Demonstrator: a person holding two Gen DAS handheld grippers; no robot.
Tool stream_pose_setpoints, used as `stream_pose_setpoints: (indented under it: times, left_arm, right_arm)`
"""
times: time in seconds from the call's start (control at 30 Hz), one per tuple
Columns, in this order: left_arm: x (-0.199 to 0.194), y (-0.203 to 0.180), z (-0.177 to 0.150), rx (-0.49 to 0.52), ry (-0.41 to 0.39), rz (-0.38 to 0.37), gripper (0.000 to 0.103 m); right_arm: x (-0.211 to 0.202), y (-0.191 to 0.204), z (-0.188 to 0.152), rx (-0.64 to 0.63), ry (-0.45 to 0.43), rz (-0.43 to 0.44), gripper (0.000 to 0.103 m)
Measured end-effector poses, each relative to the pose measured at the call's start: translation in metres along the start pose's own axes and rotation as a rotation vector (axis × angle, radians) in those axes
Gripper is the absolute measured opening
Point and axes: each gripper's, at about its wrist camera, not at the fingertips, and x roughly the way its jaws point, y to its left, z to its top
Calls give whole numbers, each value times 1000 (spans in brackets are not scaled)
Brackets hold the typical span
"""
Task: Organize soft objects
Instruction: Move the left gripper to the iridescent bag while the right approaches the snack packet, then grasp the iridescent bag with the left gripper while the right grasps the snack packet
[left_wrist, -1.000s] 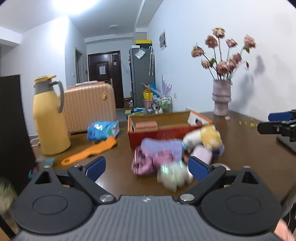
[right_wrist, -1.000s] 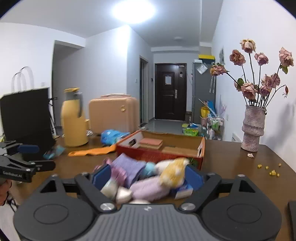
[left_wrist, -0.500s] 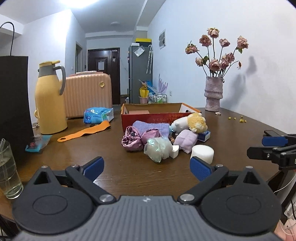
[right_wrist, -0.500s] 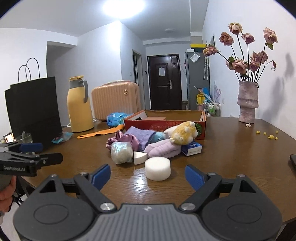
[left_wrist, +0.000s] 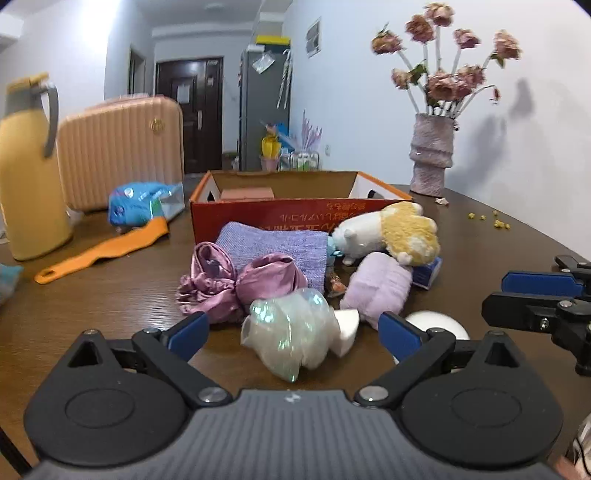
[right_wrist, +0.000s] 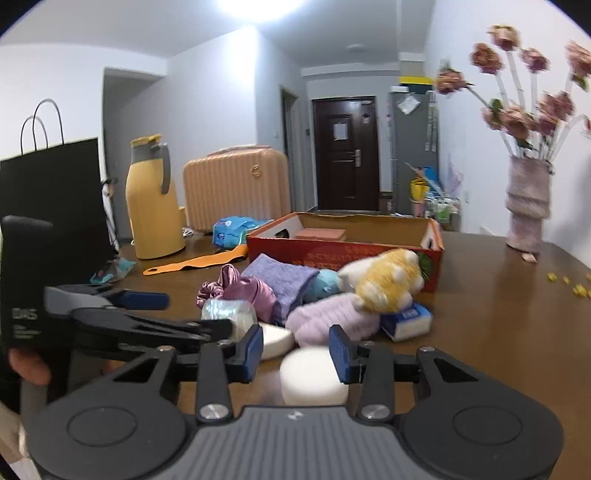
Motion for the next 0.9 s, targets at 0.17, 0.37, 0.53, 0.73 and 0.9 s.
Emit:
stream_pose_setpoints:
  times: [0.17, 0.37, 0.53, 0.73, 0.9]
  left_arm:
    - [26, 13, 3, -58, 63, -42, 70]
    - [30, 32, 6, -111, 98, -88, 52]
    - [24, 53, 7, -132, 100, -69, 59]
    - [26, 57, 4, -111, 108, -83, 62]
    - [27, 53, 4, -92, 111, -97, 42]
  right_arm:
    - [54, -3, 30, -58, 55, 14, 35]
    - [143, -7, 54, -120, 168, 25, 34]
    - [185, -14, 44, -167, 328, 0, 31]
    - [171, -25, 39, -118, 326, 26, 34]
    - [199, -19, 35, -122, 348, 30, 13]
